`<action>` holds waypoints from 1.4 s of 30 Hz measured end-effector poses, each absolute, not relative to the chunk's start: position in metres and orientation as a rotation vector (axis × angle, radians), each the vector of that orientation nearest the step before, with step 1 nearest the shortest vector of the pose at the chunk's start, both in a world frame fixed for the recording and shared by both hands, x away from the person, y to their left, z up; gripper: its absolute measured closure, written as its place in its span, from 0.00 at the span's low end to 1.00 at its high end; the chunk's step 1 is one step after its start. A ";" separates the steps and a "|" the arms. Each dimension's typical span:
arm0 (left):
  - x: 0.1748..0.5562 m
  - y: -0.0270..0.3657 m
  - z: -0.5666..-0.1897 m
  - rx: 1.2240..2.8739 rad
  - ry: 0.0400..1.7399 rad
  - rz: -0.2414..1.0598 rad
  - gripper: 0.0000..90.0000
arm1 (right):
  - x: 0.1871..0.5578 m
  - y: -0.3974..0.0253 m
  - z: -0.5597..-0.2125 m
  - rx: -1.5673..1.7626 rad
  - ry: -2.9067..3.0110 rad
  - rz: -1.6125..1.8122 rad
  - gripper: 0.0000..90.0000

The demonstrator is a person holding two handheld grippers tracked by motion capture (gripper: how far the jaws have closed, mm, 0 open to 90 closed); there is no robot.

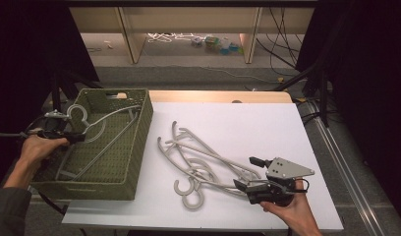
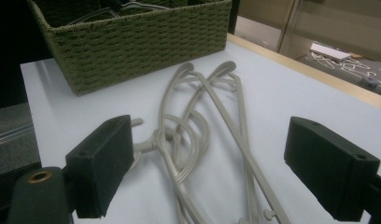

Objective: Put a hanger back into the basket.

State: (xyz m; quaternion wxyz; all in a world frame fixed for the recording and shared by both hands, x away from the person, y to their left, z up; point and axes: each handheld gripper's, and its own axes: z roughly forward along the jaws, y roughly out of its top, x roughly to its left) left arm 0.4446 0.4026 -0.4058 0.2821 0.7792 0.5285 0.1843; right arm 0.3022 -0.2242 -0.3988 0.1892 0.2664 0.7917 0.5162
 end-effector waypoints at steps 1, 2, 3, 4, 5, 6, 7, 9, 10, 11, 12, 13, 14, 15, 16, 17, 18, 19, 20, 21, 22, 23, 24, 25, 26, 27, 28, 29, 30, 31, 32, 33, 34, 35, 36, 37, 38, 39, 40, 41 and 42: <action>0.444 0.403 -0.406 2.088 1.428 0.500 0.81 | 0.302 -0.224 -0.399 0.745 2.226 1.451 0.18; 0.444 0.402 -0.405 2.094 1.442 0.514 0.80 | 0.302 -0.224 -0.399 0.745 2.225 1.451 0.19; 0.442 0.400 -0.405 2.065 1.476 0.536 0.77 | 0.302 -0.224 -0.399 0.746 2.224 1.451 0.19; 0.441 0.399 -0.403 2.054 1.502 0.545 0.71 | 0.302 -0.225 -0.399 0.745 2.222 1.449 0.19; 0.439 0.399 -0.401 2.055 1.503 0.567 0.67 | 0.302 -0.225 -0.399 0.744 2.221 1.449 0.19; 0.437 0.400 -0.399 2.045 1.496 0.581 0.66 | 0.303 -0.225 -0.399 0.745 2.220 1.450 0.18; 0.435 0.399 -0.395 2.026 1.495 0.632 0.65 | 0.303 -0.225 -0.399 0.745 2.216 1.450 0.19; 0.427 0.395 -0.388 2.004 1.455 0.666 0.65 | 0.303 -0.224 -0.400 0.743 2.207 1.456 0.19; 0.424 0.392 -0.385 1.990 1.435 0.665 0.63 | 0.303 -0.224 -0.400 0.739 2.221 1.447 0.19; 0.417 0.388 -0.380 1.980 1.394 0.672 0.62 | 0.303 -0.224 -0.400 0.739 2.224 1.450 0.19; 0.412 0.387 -0.374 2.007 1.364 0.672 0.59 | 0.303 -0.223 -0.400 0.744 2.204 1.458 0.19; 0.408 0.384 -0.372 1.993 1.353 0.675 0.56 | 0.303 -0.224 -0.400 0.743 2.214 1.452 0.19; 0.402 0.379 -0.368 1.965 1.335 0.702 0.53 | 0.303 -0.224 -0.400 0.741 2.218 1.449 0.19; 0.398 0.375 -0.366 1.919 1.340 0.694 0.51 | 0.303 -0.224 -0.400 0.739 2.216 1.449 0.19; 0.392 0.372 -0.361 1.901 1.327 0.702 0.50 | 0.303 -0.224 -0.400 0.738 2.216 1.450 0.19; 0.386 0.367 -0.356 1.847 1.318 0.690 0.48 | 0.303 -0.223 -0.400 0.739 2.215 1.451 0.19; 0.382 0.364 -0.352 1.823 1.305 0.677 0.47 | 0.303 -0.223 -0.401 0.739 2.208 1.450 0.18; 0.375 0.358 -0.347 1.806 1.284 0.662 0.46 | 0.303 -0.223 -0.401 0.743 2.214 1.447 0.19; 0.371 0.355 -0.344 1.797 1.265 0.669 0.45 | 0.303 -0.223 -0.401 0.748 2.219 1.440 0.18; 0.365 0.347 -0.339 1.788 1.232 0.680 0.44 | 0.303 -0.222 -0.401 0.745 2.215 1.445 0.18; 0.361 0.342 -0.336 1.777 1.215 0.678 0.42 | 0.303 -0.222 -0.402 0.745 2.213 1.445 0.18; 0.356 0.335 -0.333 1.758 1.194 0.671 0.41 | 0.303 -0.222 -0.402 0.747 2.220 1.447 0.18; 0.351 0.327 -0.331 1.739 1.179 0.666 0.40 | 0.303 -0.222 -0.402 0.746 2.220 1.447 0.18; 0.346 0.319 -0.330 1.725 1.155 0.656 0.38 | 0.303 -0.223 -0.402 0.743 2.216 1.447 0.18; 0.342 0.312 -0.329 1.702 1.125 0.649 0.37 | 0.303 -0.223 -0.402 0.742 2.214 1.451 0.18; 0.336 0.302 -0.329 1.690 1.094 0.638 0.36 | 0.303 -0.223 -0.402 0.744 2.213 1.455 0.18; 0.333 0.295 -0.330 1.690 1.079 0.637 0.34 | 0.303 -0.222 -0.402 0.742 2.213 1.459 0.18; 0.330 0.287 -0.331 1.679 1.055 0.634 0.33 | 0.302 -0.222 -0.402 0.751 2.217 1.455 0.18; 0.327 0.280 -0.333 1.682 1.035 0.624 0.32 | 0.302 -0.222 -0.402 0.753 2.219 1.455 0.18; 0.325 0.273 -0.334 1.695 1.012 0.613 0.32 | 0.302 -0.222 -0.402 0.749 2.216 1.456 0.18; 0.322 0.267 -0.336 1.693 0.997 0.608 0.31 | 0.302 -0.222 -0.402 0.749 2.216 1.459 0.18; 0.320 0.260 -0.338 1.696 0.982 0.600 0.30 | 0.303 -0.222 -0.402 0.747 2.217 1.462 0.18; 0.318 0.253 -0.341 1.714 0.950 0.578 0.30 | 0.303 -0.222 -0.403 0.743 2.206 1.465 0.18; 0.316 0.248 -0.342 1.711 0.945 0.565 0.29 | 0.303 -0.222 -0.403 0.746 2.203 1.466 0.18; 0.315 0.243 -0.344 1.696 0.938 0.562 0.29 | 0.303 -0.222 -0.403 0.745 2.210 1.469 0.18; 0.314 0.240 -0.344 1.693 0.931 0.554 0.28 | 0.303 -0.222 -0.403 0.750 2.217 1.471 0.18; 0.312 0.236 -0.345 1.689 0.924 0.535 0.28 | 0.303 -0.221 -0.404 0.756 2.219 1.476 0.18; 0.310 0.231 -0.347 1.668 0.914 0.529 0.28 | 0.303 -0.221 -0.404 0.755 2.217 1.481 0.18; 0.308 0.227 -0.349 1.659 0.905 0.525 0.28 | 0.304 -0.221 -0.404 0.736 2.208 1.481 0.18; 0.306 0.222 -0.352 1.671 0.893 0.517 0.28 | 0.304 -0.220 -0.405 0.734 2.207 1.487 0.18; 0.304 0.216 -0.356 1.691 0.879 0.504 0.28 | 0.303 -0.220 -0.405 0.744 2.207 1.490 0.18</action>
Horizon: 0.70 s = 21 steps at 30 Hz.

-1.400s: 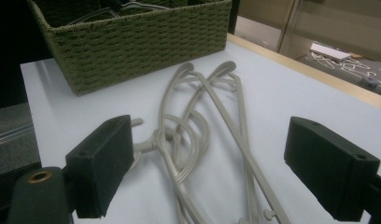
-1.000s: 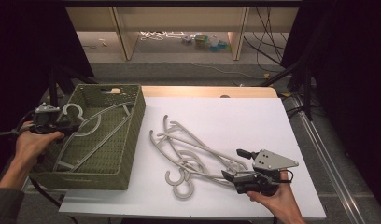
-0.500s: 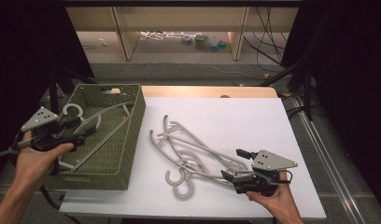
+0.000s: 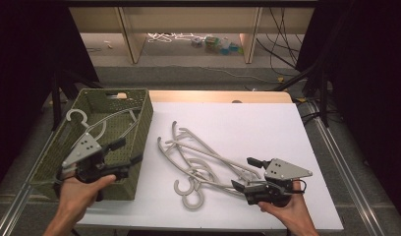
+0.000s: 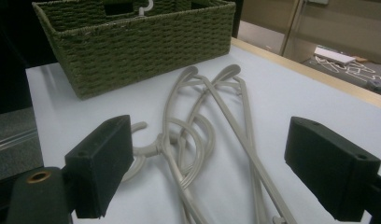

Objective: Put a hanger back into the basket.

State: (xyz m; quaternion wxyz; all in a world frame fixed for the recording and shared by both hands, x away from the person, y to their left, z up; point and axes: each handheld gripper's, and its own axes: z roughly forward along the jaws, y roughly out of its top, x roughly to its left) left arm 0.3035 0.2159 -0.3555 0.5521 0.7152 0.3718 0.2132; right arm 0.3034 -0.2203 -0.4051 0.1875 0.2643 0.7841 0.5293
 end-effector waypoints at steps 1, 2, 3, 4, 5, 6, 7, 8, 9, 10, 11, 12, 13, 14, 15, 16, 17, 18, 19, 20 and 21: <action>0.301 0.210 -0.360 1.708 0.858 0.488 0.28 | 0.303 -0.221 -0.405 0.748 2.208 1.490 0.18; 0.299 0.204 -0.364 1.710 0.842 0.475 0.28 | 0.303 -0.221 -0.405 0.750 2.212 1.487 0.18; 0.296 0.199 -0.368 1.725 0.835 0.467 0.27 | 0.304 -0.221 -0.406 0.748 2.207 1.507 0.18; 0.295 0.195 -0.373 1.730 0.823 0.450 0.27 | 0.303 -0.221 -0.406 0.760 2.229 1.497 0.18; 0.293 0.190 -0.377 1.743 0.822 0.454 0.27 | 0.303 -0.221 -0.406 0.763 2.224 1.503 0.18; 0.293 0.188 -0.380 1.753 0.821 0.465 0.27 | 0.304 -0.222 -0.407 0.764 2.206 1.502 0.18; 0.292 0.184 -0.385 1.765 0.821 0.486 0.27 | 0.304 -0.222 -0.407 0.767 2.214 1.503 0.18; 0.291 0.181 -0.390 1.756 0.828 0.478 0.27 | 0.305 -0.222 -0.407 0.748 2.209 1.499 0.18; 0.291 0.179 -0.393 1.744 0.838 0.458 0.27 | 0.305 -0.222 -0.407 0.749 2.207 1.494 0.18; 0.290 0.177 -0.398 1.739 0.850 0.425 0.27 | 0.305 -0.222 -0.407 0.750 2.212 1.500 0.18; 0.289 0.175 -0.401 1.732 0.847 0.424 0.28 | 0.305 -0.221 -0.408 0.740 2.210 1.495 0.18; 0.288 0.174 -0.402 1.715 0.861 0.420 0.28 | 0.304 -0.220 -0.408 0.754 2.211 1.498 0.18; 0.287 0.174 -0.404 1.696 0.866 0.395 0.28 | 0.303 -0.220 -0.408 0.762 2.215 1.499 0.18; 0.287 0.173 -0.408 1.681 0.886 0.370 0.29 | 0.303 -0.220 -0.407 0.760 2.213 1.497 0.18; 0.287 0.173 -0.411 1.682 0.858 0.387 0.28 | 0.303 -0.220 -0.407 0.762 2.219 1.496 0.18; 0.287 0.172 -0.414 1.691 0.842 0.392 0.28 | 0.303 -0.221 -0.407 0.762 2.218 1.496 0.18; 0.287 0.171 -0.417 1.705 0.842 0.377 0.28 | 0.303 -0.220 -0.407 0.766 2.207 1.502 0.18; 0.287 0.169 -0.419 1.693 0.854 0.363 0.28 | 0.303 -0.221 -0.407 0.770 2.208 1.500 0.18; 0.287 0.169 -0.421 1.699 0.834 0.366 0.28 | 0.303 -0.221 -0.407 0.768 2.209 1.500 0.18; 0.288 0.169 -0.422 1.704 0.822 0.362 0.28 | 0.303 -0.221 -0.407 0.764 2.221 1.494 0.18; 0.288 0.167 -0.423 1.706 0.821 0.363 0.28 | 0.304 -0.221 -0.407 0.765 2.226 1.495 0.18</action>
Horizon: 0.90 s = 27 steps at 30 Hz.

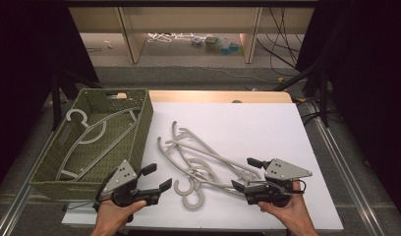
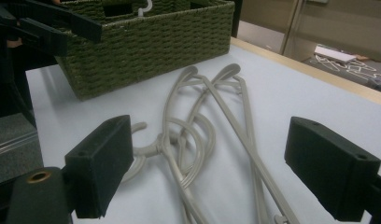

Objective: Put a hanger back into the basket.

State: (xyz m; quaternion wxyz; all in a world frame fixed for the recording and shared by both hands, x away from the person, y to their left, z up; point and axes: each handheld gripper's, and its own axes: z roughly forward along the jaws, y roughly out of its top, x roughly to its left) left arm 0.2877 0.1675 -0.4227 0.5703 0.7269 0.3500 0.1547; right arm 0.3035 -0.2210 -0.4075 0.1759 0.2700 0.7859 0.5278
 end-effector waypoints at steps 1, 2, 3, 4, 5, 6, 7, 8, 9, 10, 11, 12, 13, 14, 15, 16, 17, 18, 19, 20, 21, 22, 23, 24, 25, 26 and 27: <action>0.287 0.167 -0.423 1.716 0.807 0.382 0.28 | 0.305 -0.221 -0.408 0.742 2.215 1.494 0.18; 0.287 0.167 -0.424 1.722 0.805 0.386 0.28 | 0.304 -0.220 -0.408 0.747 2.228 1.492 0.18; 0.286 0.165 -0.425 1.715 0.802 0.380 0.28 | 0.305 -0.219 -0.409 0.749 2.223 1.498 0.18; 0.286 0.166 -0.426 1.738 0.788 0.399 0.27 | 0.305 -0.219 -0.410 0.746 2.238 1.497 0.18; 0.285 0.165 -0.427 1.731 0.796 0.392 0.27 | 0.304 -0.218 -0.410 0.754 2.253 1.480 0.18; 0.285 0.165 -0.428 1.738 0.791 0.396 0.27 | 0.305 -0.218 -0.411 0.750 2.256 1.476 0.18; 0.285 0.165 -0.429 1.741 0.787 0.399 0.26 | 0.305 -0.217 -0.412 0.753 2.256 1.479 0.18; 0.285 0.165 -0.430 1.737 0.791 0.403 0.26 | 0.306 -0.217 -0.413 0.741 2.254 1.474 0.18; 0.286 0.165 -0.431 1.727 0.788 0.395 0.25 | 0.305 -0.217 -0.413 0.751 2.267 1.468 0.18; 0.285 0.165 -0.432 1.724 0.789 0.398 0.25 | 0.305 -0.216 -0.413 0.757 2.285 1.472 0.18; 0.285 0.166 -0.431 1.733 0.782 0.411 0.25 | 0.307 -0.216 -0.414 0.747 2.280 1.462 0.18; 0.285 0.166 -0.431 1.733 0.775 0.409 0.25 | 0.307 -0.215 -0.415 0.753 2.294 1.457 0.18; 0.285 0.165 -0.432 1.735 0.764 0.402 0.25 | 0.307 -0.214 -0.415 0.765 2.307 1.450 0.18; 0.284 0.164 -0.432 1.733 0.771 0.395 0.24 | 0.309 -0.213 -0.417 0.749 2.314 1.454 0.18; 0.283 0.164 -0.433 1.740 0.772 0.393 0.23 | 0.309 -0.213 -0.418 0.752 2.336 1.426 0.18; 0.284 0.164 -0.433 1.752 0.760 0.398 0.23 | 0.310 -0.211 -0.419 0.749 2.347 1.409 0.18; 0.283 0.164 -0.434 1.749 0.769 0.394 0.23 | 0.312 -0.210 -0.419 0.740 2.355 1.397 0.18; 0.282 0.163 -0.434 1.747 0.765 0.395 0.22 | 0.313 -0.209 -0.420 0.738 2.366 1.376 0.18; 0.283 0.164 -0.434 1.754 0.745 0.407 0.22 | 0.315 -0.207 -0.421 0.734 2.381 1.361 0.18; 0.282 0.163 -0.434 1.747 0.752 0.400 0.22 | 0.317 -0.205 -0.422 0.741 2.391 1.346 0.18; 0.282 0.163 -0.434 1.743 0.754 0.399 0.21 | 0.320 -0.203 -0.423 0.735 2.411 1.334 0.18; 0.282 0.162 -0.435 1.743 0.750 0.400 0.21 | 0.322 -0.201 -0.425 0.735 2.421 1.319 0.18; 0.283 0.163 -0.435 1.749 0.741 0.407 0.20 | 0.324 -0.198 -0.427 0.734 2.437 1.299 0.18; 0.283 0.162 -0.435 1.747 0.732 0.404 0.20 | 0.325 -0.196 -0.428 0.727 2.452 1.287 0.19; 0.283 0.161 -0.436 1.745 0.748 0.397 0.20 | 0.326 -0.194 -0.431 0.722 2.478 1.261 0.21; 0.283 0.161 -0.436 1.751 0.740 0.402 0.20 | 0.328 -0.191 -0.434 0.717 2.507 1.225 0.22; 0.284 0.161 -0.437 1.755 0.722 0.400 0.19 | 0.329 -0.190 -0.436 0.716 2.520 1.204 0.23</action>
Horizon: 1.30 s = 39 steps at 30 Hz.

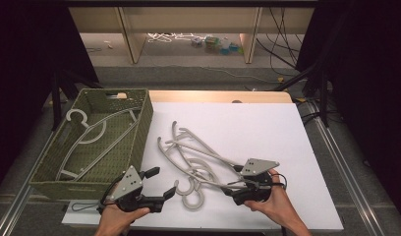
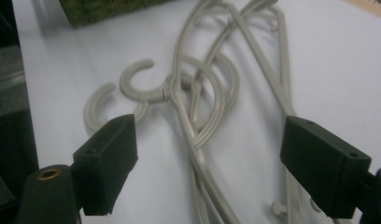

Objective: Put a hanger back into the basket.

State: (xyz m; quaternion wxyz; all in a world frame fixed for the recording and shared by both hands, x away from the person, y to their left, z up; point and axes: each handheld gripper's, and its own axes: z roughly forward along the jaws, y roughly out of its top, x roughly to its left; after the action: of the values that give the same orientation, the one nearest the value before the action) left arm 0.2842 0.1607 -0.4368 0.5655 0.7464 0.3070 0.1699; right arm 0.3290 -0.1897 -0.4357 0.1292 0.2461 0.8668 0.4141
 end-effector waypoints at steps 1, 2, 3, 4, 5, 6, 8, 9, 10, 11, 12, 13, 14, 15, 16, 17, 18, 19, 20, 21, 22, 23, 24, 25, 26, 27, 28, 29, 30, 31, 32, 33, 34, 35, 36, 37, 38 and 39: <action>0.284 0.161 -0.436 1.766 0.722 0.407 0.19 | 0.331 -0.187 -0.439 0.720 2.560 1.164 0.24; 0.284 0.161 -0.437 1.762 0.725 0.405 0.19 | 0.333 -0.185 -0.441 0.718 2.575 1.146 0.25; 0.284 0.161 -0.437 1.759 0.721 0.405 0.19 | 0.335 -0.184 -0.444 0.712 2.599 1.126 0.27; 0.284 0.161 -0.437 1.756 0.716 0.401 0.19 | 0.338 -0.181 -0.446 0.711 2.624 1.100 0.31; 0.284 0.161 -0.437 1.755 0.716 0.401 0.19 | 0.339 -0.179 -0.449 0.705 2.637 1.078 0.34; 0.284 0.161 -0.437 1.754 0.721 0.402 0.19 | 0.341 -0.177 -0.452 0.698 2.653 1.059 0.35; 0.284 0.161 -0.437 1.760 0.716 0.403 0.20 | 0.344 -0.174 -0.455 0.684 2.705 1.012 0.42; 0.284 0.161 -0.437 1.760 0.715 0.403 0.20 | 0.346 -0.172 -0.457 0.680 2.724 0.995 0.44; 0.284 0.161 -0.437 1.761 0.714 0.402 0.20 | 0.347 -0.171 -0.459 0.674 2.744 0.979 0.46; 0.283 0.161 -0.436 1.769 0.717 0.408 0.20 | 0.349 -0.170 -0.460 0.674 2.769 0.950 0.48; 0.283 0.160 -0.437 1.763 0.727 0.398 0.20 | 0.351 -0.170 -0.462 0.669 2.785 0.940 0.50; 0.283 0.160 -0.437 1.768 0.721 0.400 0.20 | 0.352 -0.169 -0.463 0.679 2.791 0.930 0.51; 0.283 0.160 -0.437 1.771 0.717 0.403 0.20 | 0.353 -0.168 -0.464 0.683 2.798 0.922 0.53; 0.283 0.160 -0.437 1.777 0.707 0.406 0.20 | 0.353 -0.168 -0.465 0.693 2.802 0.919 0.55; 0.283 0.160 -0.437 1.777 0.706 0.405 0.20 | 0.355 -0.168 -0.465 0.684 2.810 0.918 0.57; 0.283 0.160 -0.437 1.777 0.705 0.404 0.20 | 0.355 -0.168 -0.466 0.691 2.818 0.914 0.59; 0.283 0.160 -0.437 1.778 0.705 0.398 0.20 | 0.356 -0.168 -0.466 0.691 2.828 0.905 0.61; 0.283 0.159 -0.437 1.778 0.705 0.394 0.20 | 0.357 -0.168 -0.467 0.697 2.833 0.901 0.62; 0.283 0.159 -0.437 1.778 0.705 0.393 0.20 | 0.358 -0.168 -0.468 0.703 2.838 0.894 0.64; 0.283 0.159 -0.437 1.784 0.695 0.398 0.21 | 0.359 -0.167 -0.468 0.703 2.845 0.895 0.66; 0.283 0.159 -0.437 1.788 0.689 0.397 0.21 | 0.359 -0.167 -0.468 0.708 2.851 0.892 0.68; 0.283 0.158 -0.438 1.778 0.696 0.384 0.21 | 0.360 -0.167 -0.468 0.705 2.853 0.892 0.69; 0.284 0.158 -0.438 1.791 0.680 0.392 0.21 | 0.361 -0.166 -0.468 0.705 2.856 0.880 0.71; 0.283 0.158 -0.438 1.796 0.690 0.396 0.21 | 0.362 -0.165 -0.468 0.693 2.860 0.874 0.72; 0.284 0.158 -0.438 1.803 0.683 0.398 0.21 | 0.362 -0.164 -0.467 0.700 2.872 0.853 0.74; 0.283 0.157 -0.439 1.801 0.696 0.387 0.21 | 0.363 -0.164 -0.467 0.679 2.877 0.861 0.76; 0.284 0.157 -0.439 1.804 0.681 0.386 0.21 | 0.364 -0.163 -0.467 0.696 2.885 0.852 0.77; 0.284 0.157 -0.439 1.811 0.689 0.392 0.21 | 0.365 -0.163 -0.467 0.687 2.889 0.846 0.80; 0.284 0.157 -0.439 1.816 0.684 0.397 0.21 | 0.366 -0.163 -0.466 0.684 2.894 0.838 0.83; 0.285 0.157 -0.439 1.829 0.668 0.400 0.21 | 0.366 -0.163 -0.466 0.670 2.899 0.841 0.84; 0.285 0.156 -0.440 1.838 0.672 0.399 0.22 | 0.367 -0.163 -0.466 0.649 2.908 0.832 0.84; 0.286 0.154 -0.441 1.855 0.662 0.402 0.22 | 0.367 -0.162 -0.465 0.624 2.912 0.820 0.85; 0.287 0.154 -0.441 1.861 0.653 0.408 0.22 | 0.366 -0.162 -0.464 0.591 2.923 0.812 0.86; 0.288 0.152 -0.442 1.868 0.659 0.405 0.23 | 0.366 -0.162 -0.463 0.562 2.930 0.808 0.87; 0.290 0.151 -0.441 1.894 0.632 0.421 0.23 | 0.365 -0.161 -0.461 0.522 2.932 0.813 0.88; 0.290 0.149 -0.442 1.899 0.642 0.427 0.24 | 0.365 -0.161 -0.459 0.477 2.935 0.817 0.90; 0.293 0.148 -0.443 1.924 0.607 0.450 0.25 | 0.364 -0.162 -0.457 0.445 2.936 0.819 0.91; 0.293 0.146 -0.444 1.932 0.624 0.452 0.26 | 0.363 -0.163 -0.453 0.411 2.936 0.828 0.91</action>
State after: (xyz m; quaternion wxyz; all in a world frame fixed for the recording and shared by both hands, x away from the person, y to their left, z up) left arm 0.2934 0.1463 -0.4437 0.5060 0.8012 0.2587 0.1875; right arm 0.3631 -0.1627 -0.4532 0.0319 0.1334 0.9533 0.2690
